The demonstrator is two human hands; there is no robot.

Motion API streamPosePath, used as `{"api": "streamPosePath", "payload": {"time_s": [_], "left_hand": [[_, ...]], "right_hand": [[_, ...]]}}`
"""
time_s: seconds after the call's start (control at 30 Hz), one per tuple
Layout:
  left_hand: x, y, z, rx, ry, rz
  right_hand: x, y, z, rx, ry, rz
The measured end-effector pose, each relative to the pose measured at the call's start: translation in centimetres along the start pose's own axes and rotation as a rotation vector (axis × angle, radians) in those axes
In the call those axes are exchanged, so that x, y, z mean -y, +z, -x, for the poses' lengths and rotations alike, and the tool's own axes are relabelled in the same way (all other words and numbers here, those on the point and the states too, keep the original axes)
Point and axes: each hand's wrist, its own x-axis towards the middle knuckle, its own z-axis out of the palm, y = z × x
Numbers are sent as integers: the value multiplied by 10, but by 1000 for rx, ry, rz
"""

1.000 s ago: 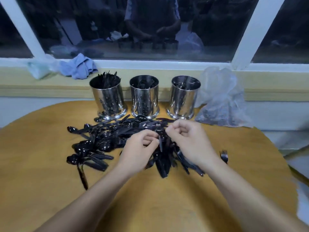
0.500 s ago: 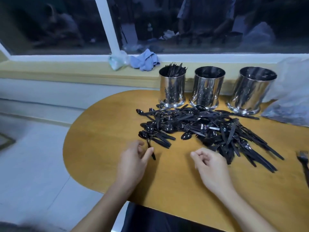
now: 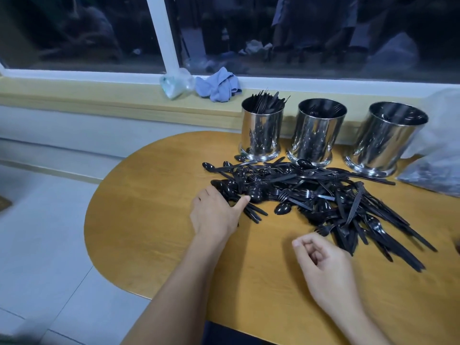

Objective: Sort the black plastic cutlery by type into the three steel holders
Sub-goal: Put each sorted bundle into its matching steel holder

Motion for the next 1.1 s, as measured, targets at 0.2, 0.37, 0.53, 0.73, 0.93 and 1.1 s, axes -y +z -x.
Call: {"api": "streamPosePath", "payload": {"time_s": [0.2, 0.37, 0.53, 0.73, 0.93, 1.1], "left_hand": [[14, 8, 11, 42, 167, 130], [29, 10, 45, 81, 319, 266], [33, 8, 63, 156, 343, 287], [28, 16, 81, -38, 440, -22], [40, 29, 77, 54, 449, -139], [38, 4, 87, 8, 498, 187]], "right_hand": [[-4, -2, -3, 13, -14, -17], [-9, -1, -5, -2, -16, 13], [0, 6, -10, 63, -30, 179], [18, 16, -14, 252, 118, 94], [18, 14, -14, 289, 162, 29], [17, 8, 0, 287, 165, -130]]}}
